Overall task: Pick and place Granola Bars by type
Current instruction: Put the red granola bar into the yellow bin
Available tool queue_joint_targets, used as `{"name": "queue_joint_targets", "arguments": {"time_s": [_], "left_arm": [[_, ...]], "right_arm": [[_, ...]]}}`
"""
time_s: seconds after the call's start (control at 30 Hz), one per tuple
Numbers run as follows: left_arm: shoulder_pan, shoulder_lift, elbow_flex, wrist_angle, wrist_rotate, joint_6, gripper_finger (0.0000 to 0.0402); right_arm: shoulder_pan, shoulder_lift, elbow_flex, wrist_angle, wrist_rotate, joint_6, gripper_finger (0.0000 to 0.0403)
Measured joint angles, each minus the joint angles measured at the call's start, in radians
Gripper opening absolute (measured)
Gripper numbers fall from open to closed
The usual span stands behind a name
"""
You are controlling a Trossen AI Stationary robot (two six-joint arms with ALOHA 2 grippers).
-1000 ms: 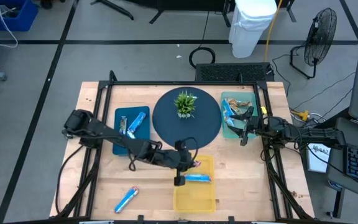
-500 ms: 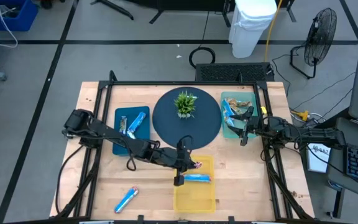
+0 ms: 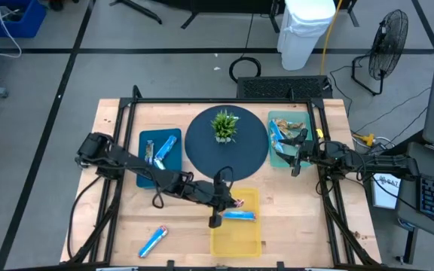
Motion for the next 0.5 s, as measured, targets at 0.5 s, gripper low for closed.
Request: {"name": "queue_joint_targets", "arguments": {"time_s": [0.5], "left_arm": [[-0.002, 0.0, 0.0, -0.027, 0.0, -0.053, 0.0093]], "right_arm": [[0.0, 0.0, 0.0, 0.0, 0.0, 0.0, 0.0226]]}}
